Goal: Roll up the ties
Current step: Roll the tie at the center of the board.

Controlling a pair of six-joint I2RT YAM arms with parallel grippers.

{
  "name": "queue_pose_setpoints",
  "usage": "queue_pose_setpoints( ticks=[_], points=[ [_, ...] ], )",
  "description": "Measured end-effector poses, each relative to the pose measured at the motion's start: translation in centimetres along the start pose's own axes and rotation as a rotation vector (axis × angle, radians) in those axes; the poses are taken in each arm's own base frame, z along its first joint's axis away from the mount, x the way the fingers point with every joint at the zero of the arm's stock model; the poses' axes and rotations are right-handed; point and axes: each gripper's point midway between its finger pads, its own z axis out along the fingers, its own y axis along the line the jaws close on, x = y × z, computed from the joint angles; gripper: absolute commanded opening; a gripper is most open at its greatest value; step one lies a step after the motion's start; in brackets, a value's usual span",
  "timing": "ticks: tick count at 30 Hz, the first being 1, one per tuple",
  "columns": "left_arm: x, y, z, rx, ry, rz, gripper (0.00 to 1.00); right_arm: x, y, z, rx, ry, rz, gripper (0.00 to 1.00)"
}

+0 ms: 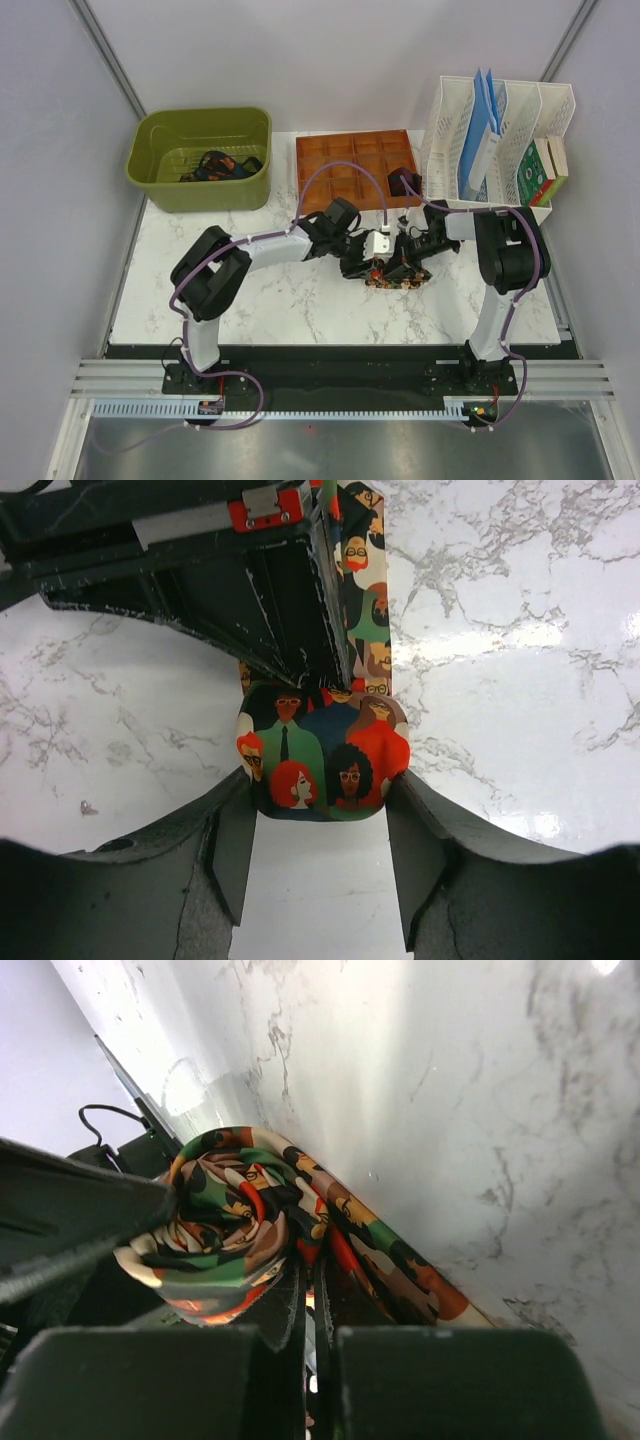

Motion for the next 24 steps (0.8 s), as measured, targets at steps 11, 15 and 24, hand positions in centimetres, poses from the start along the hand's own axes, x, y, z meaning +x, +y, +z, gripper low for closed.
queue_pose_setpoints(
  ticks=[11, 15, 24],
  points=[
    [-0.8, -0.1, 3.0, 0.036, 0.043, -0.053, 0.53, 0.0, 0.0, 0.0, 0.004, 0.001, 0.0, 0.02],
    [-0.6, -0.2, 3.1, 0.033, 0.063, -0.065, 0.42, 0.0, 0.0, 0.0, 0.003, 0.001, -0.004, 0.09],
    [0.3, 0.0, 3.4, -0.001, 0.179, -0.101, 0.28, -0.1, 0.1, -0.4, 0.004, 0.001, -0.017, 0.36]
  ],
)
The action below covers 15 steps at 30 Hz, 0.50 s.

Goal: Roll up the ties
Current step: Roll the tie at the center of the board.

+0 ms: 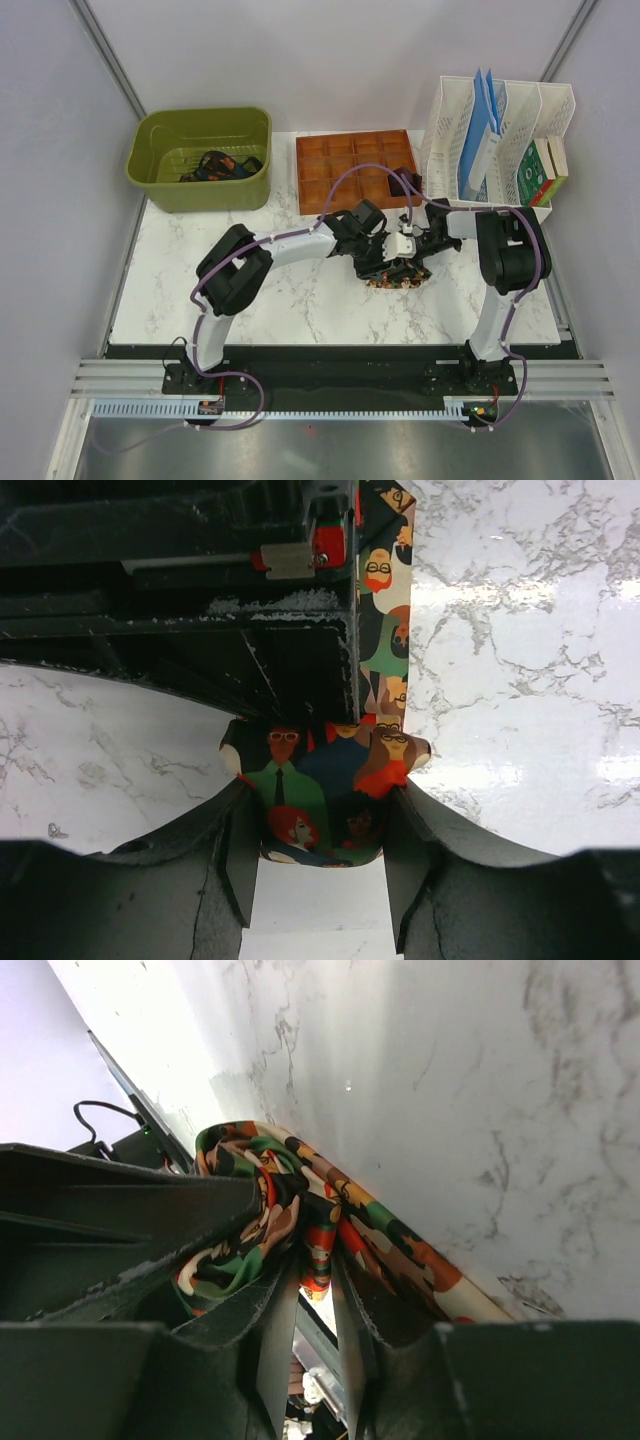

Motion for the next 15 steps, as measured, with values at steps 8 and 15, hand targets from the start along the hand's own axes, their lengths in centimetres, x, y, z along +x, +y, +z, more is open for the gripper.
queue_pose_setpoints(
  ticks=[8, 15],
  points=[
    [0.3, 0.2, 0.3, -0.055, 0.048, 0.014, 0.24, -0.1, -0.3, -1.1, 0.017, 0.004, -0.007, 0.42],
    [0.3, 0.4, 0.6, -0.075, 0.059, 0.024, 0.23, -0.2, -0.6, -3.0, 0.062, -0.009, -0.051, 0.54]
  ],
)
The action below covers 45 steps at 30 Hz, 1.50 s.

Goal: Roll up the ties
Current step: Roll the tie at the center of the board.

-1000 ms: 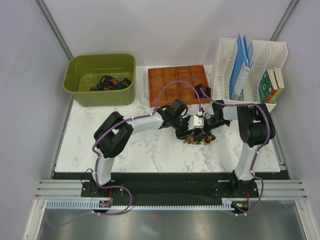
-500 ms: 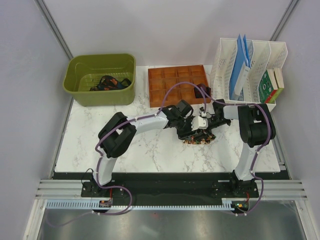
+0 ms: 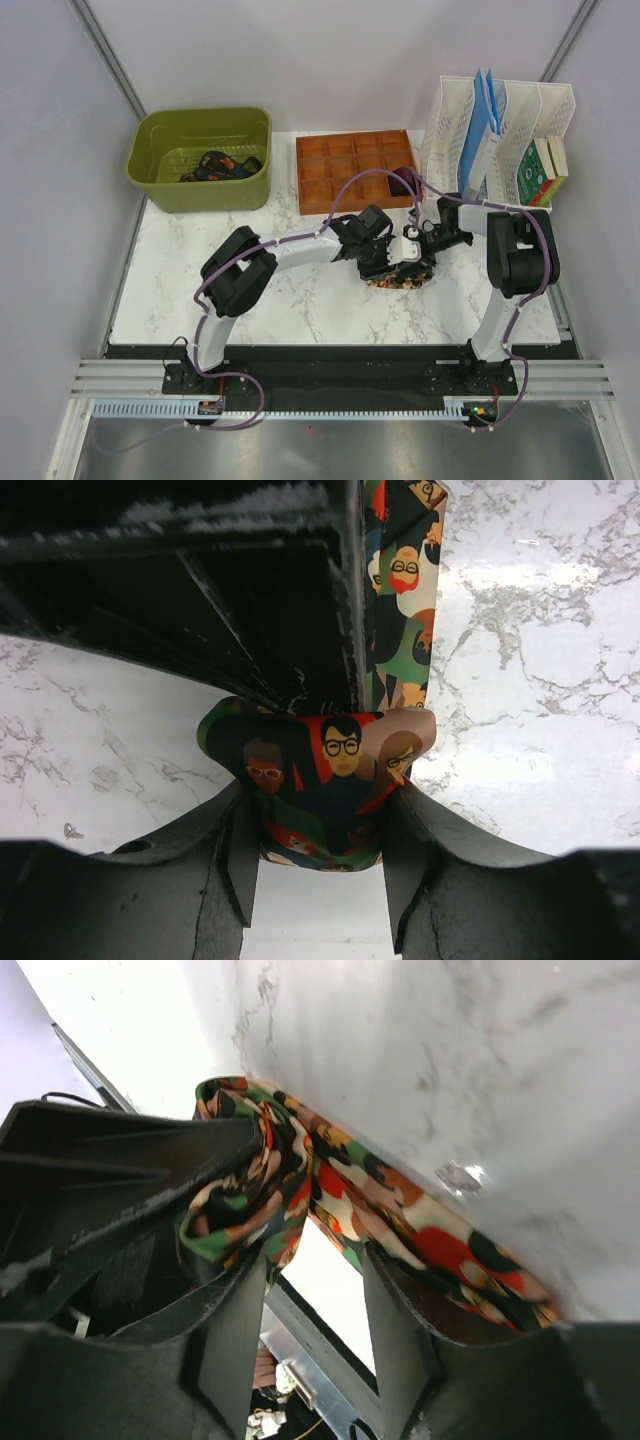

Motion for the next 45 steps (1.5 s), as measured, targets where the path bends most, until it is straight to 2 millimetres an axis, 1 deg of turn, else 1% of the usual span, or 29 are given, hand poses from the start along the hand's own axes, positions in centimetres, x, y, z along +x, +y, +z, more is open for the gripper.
queue_pose_setpoints(
  ticks=[5, 13, 22, 25, 29, 31, 34, 36, 37, 40, 41, 42, 43, 44, 45],
  points=[
    [-0.5, 0.1, 0.4, -0.011, -0.008, 0.013, 0.23, 0.0, -0.2, -1.2, 0.001, -0.017, 0.004, 0.53],
    [-0.6, 0.1, 0.5, -0.014, -0.007, 0.015, 0.23, -0.3, 1.0, -2.4, -0.01, -0.056, -0.043, 0.51],
    [-0.6, 0.1, 0.5, -0.014, -0.007, 0.016, 0.23, -0.4, 1.6, -2.7, -0.054, -0.062, -0.035, 0.54],
    [-0.6, 0.1, 0.5, -0.014, -0.008, 0.017, 0.23, -0.4, 2.2, -2.9, -0.079, -0.066, -0.032, 0.55],
    [-0.6, 0.1, 0.5, -0.015, -0.008, 0.017, 0.23, -0.5, 3.0, -3.0, -0.117, -0.076, -0.036, 0.54],
    [-0.6, 0.1, 0.5, -0.015, -0.008, 0.017, 0.23, -0.5, 3.1, -2.9, -0.125, -0.08, -0.033, 0.53],
    [-0.6, 0.1, 0.5, -0.015, -0.008, 0.017, 0.23, -0.5, 2.9, -2.7, -0.127, -0.087, -0.028, 0.46],
    [-0.6, 0.1, 0.5, -0.015, -0.008, 0.017, 0.23, -0.3, 2.5, -2.4, -0.121, -0.086, -0.021, 0.38],
    [-0.6, 0.1, 0.5, -0.015, -0.008, 0.017, 0.24, -0.2, 2.3, -2.3, -0.118, -0.084, -0.017, 0.28],
    [-0.6, 0.1, 0.5, -0.015, -0.007, 0.017, 0.29, -0.2, 1.6, -1.7, -0.115, -0.071, -0.002, 0.13],
    [-0.6, 0.1, 0.5, -0.015, -0.007, 0.017, 0.31, -0.1, 1.4, -1.5, -0.116, -0.065, 0.006, 0.03],
    [-0.7, 0.1, 0.5, -0.015, -0.007, 0.018, 0.35, -0.1, 1.3, -1.4, -0.117, -0.062, 0.012, 0.0],
    [-0.7, 0.1, 0.5, -0.016, -0.007, 0.018, 0.38, -0.1, 1.2, -1.3, -0.119, -0.058, 0.016, 0.0],
    [-0.6, 0.1, 0.5, -0.016, -0.007, 0.018, 0.43, -0.1, 1.1, -1.3, -0.119, -0.056, 0.019, 0.0],
    [-0.7, 0.1, 0.5, -0.016, -0.007, 0.018, 0.46, -0.1, 1.1, -1.2, -0.118, -0.054, 0.02, 0.0]
  ],
)
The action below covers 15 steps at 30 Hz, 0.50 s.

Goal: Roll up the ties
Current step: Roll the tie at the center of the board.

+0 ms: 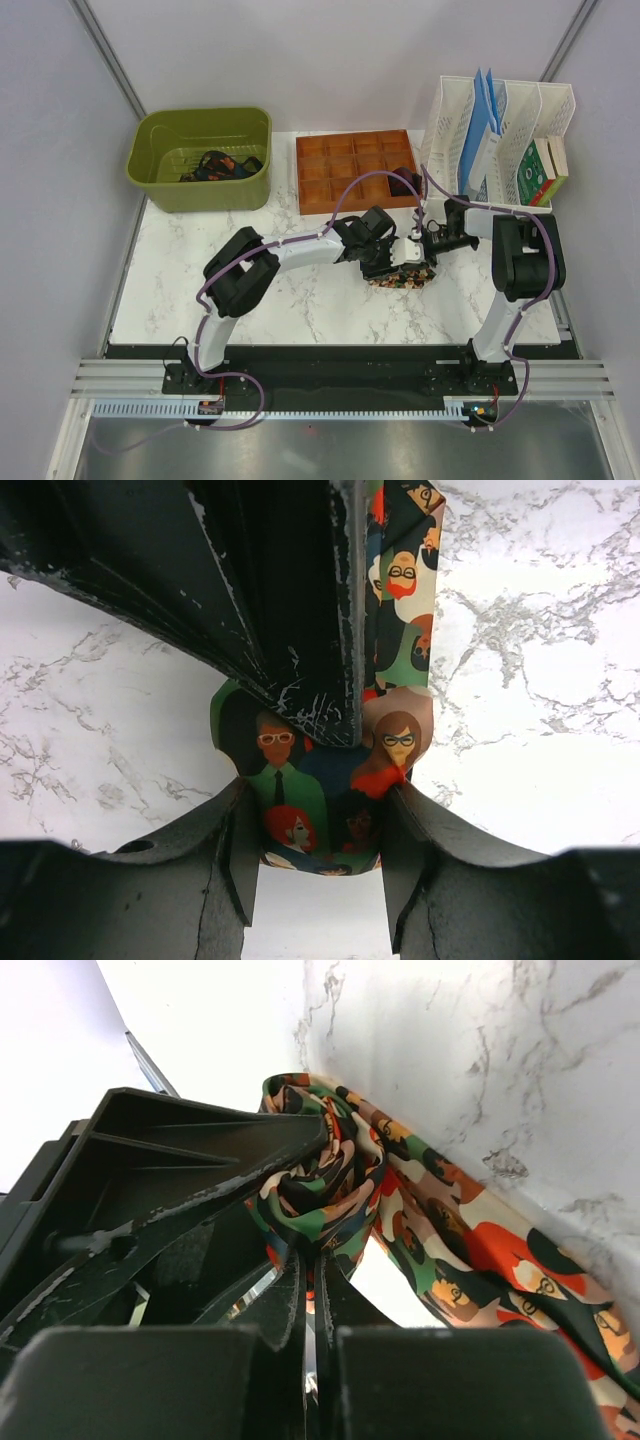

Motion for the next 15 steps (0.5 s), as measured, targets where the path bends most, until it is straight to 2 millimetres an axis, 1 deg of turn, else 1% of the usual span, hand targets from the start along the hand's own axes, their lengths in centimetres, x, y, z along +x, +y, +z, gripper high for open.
queue_pose_setpoints(
  ticks=[2, 5, 9, 13, 15],
  points=[
    [-0.1, 0.0, -0.1, -0.001, -0.003, 0.001, 0.53, 0.0, -0.1, 0.1, 0.001, 0.003, 0.004, 0.0],
    [-0.1, -0.1, -0.3, 0.0, -0.01, 0.0, 0.58, 0.1, -0.4, 0.3, 0.002, 0.01, 0.014, 0.0],
    [0.1, -0.8, -1.2, 0.022, -0.025, -0.007, 0.62, 0.4, -1.2, 0.7, 0.014, 0.028, 0.039, 0.0],
    [-0.1, -1.3, -2.0, 0.04, -0.056, -0.012, 0.66, 0.6, -1.8, 1.1, 0.028, 0.044, 0.055, 0.0],
    [-0.2, -1.5, -2.2, 0.046, -0.066, -0.015, 0.7, 0.6, -2.0, 1.1, 0.038, 0.042, 0.055, 0.0]
  ],
)
